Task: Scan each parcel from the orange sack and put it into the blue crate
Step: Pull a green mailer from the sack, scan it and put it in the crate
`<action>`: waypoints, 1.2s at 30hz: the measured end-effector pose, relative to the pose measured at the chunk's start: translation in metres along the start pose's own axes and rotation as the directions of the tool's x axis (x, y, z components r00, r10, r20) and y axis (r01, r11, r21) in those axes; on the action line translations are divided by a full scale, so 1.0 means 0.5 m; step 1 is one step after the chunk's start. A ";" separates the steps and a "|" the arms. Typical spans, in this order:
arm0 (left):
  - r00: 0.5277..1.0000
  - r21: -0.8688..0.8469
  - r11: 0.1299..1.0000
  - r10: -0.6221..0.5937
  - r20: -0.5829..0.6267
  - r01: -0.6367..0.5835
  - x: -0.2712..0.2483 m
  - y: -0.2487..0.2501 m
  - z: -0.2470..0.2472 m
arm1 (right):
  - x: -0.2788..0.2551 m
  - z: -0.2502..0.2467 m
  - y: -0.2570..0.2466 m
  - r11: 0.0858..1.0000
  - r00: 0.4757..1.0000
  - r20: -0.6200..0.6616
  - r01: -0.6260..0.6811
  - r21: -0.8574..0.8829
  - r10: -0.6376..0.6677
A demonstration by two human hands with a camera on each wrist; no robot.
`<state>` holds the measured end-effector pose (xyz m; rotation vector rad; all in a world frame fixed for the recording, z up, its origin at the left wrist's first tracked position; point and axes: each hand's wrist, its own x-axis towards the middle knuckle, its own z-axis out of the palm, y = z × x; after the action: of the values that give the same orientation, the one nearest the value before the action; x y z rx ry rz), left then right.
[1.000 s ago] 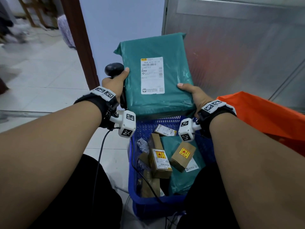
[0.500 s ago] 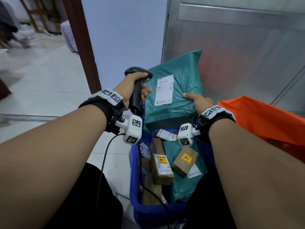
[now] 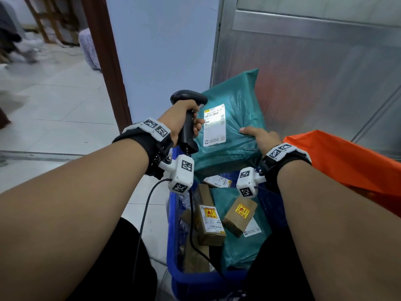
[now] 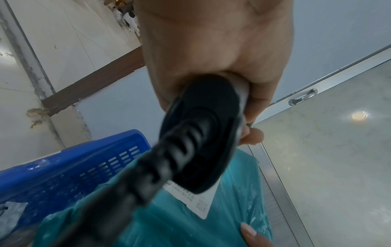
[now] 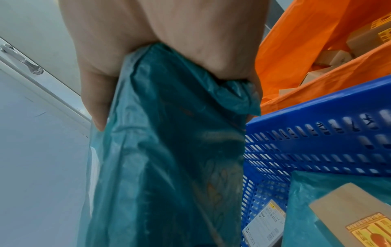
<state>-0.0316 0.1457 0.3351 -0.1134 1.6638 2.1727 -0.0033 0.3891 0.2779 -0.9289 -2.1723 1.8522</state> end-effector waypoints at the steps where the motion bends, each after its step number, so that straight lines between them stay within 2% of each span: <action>1: 1.000 0.011 1.000 -0.002 0.002 0.002 0.001 -0.001 0.000 | -0.003 -0.001 -0.001 1.000 1.000 0.006 0.000 -0.006 0.000; 15: 0.997 0.095 0.995 0.007 -0.073 0.000 0.016 -0.008 -0.010 | 0.002 -0.006 -0.002 0.999 1.000 0.019 0.011 -0.046 -0.011; 29: 0.998 0.133 0.990 -0.036 -0.047 0.042 0.019 -0.017 -0.010 | -0.002 -0.006 -0.005 0.998 1.000 0.023 0.021 -0.057 -0.019; 32: 0.998 0.158 0.986 -0.044 -0.047 0.051 0.021 -0.025 -0.008 | -0.005 -0.004 -0.001 0.995 1.000 0.006 0.024 -0.093 -0.024; 36: 0.995 0.169 0.984 -0.043 -0.092 0.058 0.030 -0.037 -0.012 | -0.007 -0.001 0.001 0.962 0.993 -0.022 0.104 -0.253 -0.113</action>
<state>-0.0398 0.1478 0.3122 -0.2031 1.8680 2.0038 -0.0003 0.3876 0.2782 -0.8572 -2.4230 1.5242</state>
